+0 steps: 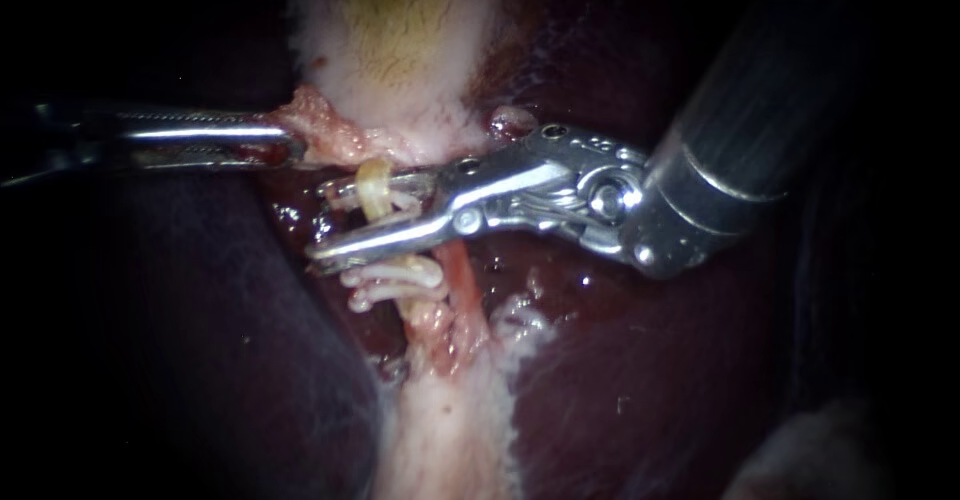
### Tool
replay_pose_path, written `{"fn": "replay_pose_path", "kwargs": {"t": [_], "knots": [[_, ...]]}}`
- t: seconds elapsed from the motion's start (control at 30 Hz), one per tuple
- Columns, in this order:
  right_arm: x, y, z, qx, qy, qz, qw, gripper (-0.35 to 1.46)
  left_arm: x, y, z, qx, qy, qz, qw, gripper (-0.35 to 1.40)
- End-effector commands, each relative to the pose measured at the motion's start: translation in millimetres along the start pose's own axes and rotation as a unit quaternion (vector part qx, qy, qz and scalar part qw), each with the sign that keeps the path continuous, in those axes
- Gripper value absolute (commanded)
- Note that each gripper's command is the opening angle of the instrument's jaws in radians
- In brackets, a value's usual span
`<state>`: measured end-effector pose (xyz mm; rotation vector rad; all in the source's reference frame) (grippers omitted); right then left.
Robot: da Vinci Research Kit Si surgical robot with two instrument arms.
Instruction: Clipping third clip left tube
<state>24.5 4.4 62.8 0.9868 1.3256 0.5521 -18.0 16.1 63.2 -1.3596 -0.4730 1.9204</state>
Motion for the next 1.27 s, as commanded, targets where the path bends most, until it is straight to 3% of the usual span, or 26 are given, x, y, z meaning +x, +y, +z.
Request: {"fn": "replay_pose_path", "kwargs": {"t": [0.03, 0.47, 0.57, 0.7, 0.93, 1.27], "knots": [[0.0, 0.0, 0.0, -0.002, 0.001, 0.003, 1.0000, 0.43, 0.0, 0.0, 0.0, 0.000, 0.000, 0.000, 1.0000, -0.35], [1.6, 0.3, -2.4, -0.019, 0.015, 0.033, 0.9992, 0.13, 0.0, -0.1, 0.0, 0.000, 0.000, 0.000, 1.0000, -0.35], [2.0, 0.6, -3.4, -0.020, 0.017, 0.041, 0.9988, -0.04, 0.0, -0.1, 0.0, 0.000, 0.000, 0.000, 1.0000, -0.35], [1.9, 0.6, -4.2, -0.014, 0.020, 0.088, 0.9958, -0.35, 0.0, -0.1, 0.0, 0.000, 0.000, 0.000, 1.0000, -0.35], [1.8, 0.2, -4.9, -0.019, -0.006, 0.099, 0.9948, -0.35, -0.1, -0.3, 0.0, 0.000, 0.000, 0.000, 1.0000, -0.35], [1.6, 0.5, -4.9, -0.019, -0.007, 0.099, 0.9949, -0.35, -0.1, -0.3, 0.2, 0.000, 0.000, 0.000, 1.0000, -0.35]]}}
